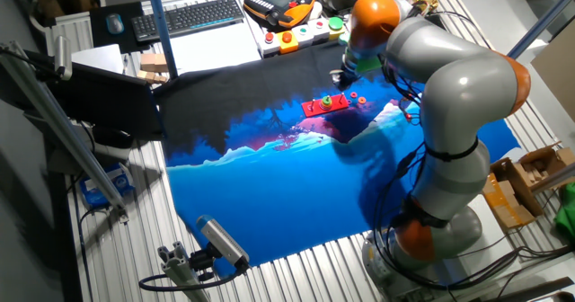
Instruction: Take out one Hanoi block and throw it aside
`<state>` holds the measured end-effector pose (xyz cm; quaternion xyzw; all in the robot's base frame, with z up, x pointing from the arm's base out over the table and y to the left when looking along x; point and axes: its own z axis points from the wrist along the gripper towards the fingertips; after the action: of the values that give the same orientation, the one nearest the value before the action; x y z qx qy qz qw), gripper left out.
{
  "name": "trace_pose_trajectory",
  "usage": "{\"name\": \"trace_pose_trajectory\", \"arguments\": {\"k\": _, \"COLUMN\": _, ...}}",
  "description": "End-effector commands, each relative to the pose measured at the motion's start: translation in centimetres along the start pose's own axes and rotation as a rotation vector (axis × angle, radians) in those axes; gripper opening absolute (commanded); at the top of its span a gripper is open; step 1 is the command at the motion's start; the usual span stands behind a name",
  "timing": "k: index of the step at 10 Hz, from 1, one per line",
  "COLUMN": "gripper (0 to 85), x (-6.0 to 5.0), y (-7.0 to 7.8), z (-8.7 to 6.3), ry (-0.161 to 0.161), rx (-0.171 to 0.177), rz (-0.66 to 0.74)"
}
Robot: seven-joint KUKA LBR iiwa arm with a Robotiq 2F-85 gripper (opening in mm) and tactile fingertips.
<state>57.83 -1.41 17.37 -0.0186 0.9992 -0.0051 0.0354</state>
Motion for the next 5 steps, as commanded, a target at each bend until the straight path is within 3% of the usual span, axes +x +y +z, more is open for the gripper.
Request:
{"name": "trace_pose_trajectory", "arguments": {"k": 1, "gripper": 0.7, "x": 0.2, "y": 0.4, "z": -0.3, "ry": 0.006, "rx": -0.008, "rz": 0.000}}
{"name": "trace_pose_trajectory", "arguments": {"k": 5, "gripper": 0.7, "x": 1.4, "y": 1.9, "z": -1.6, "ry": 0.039, "rx": -0.026, "rz": -0.008}}
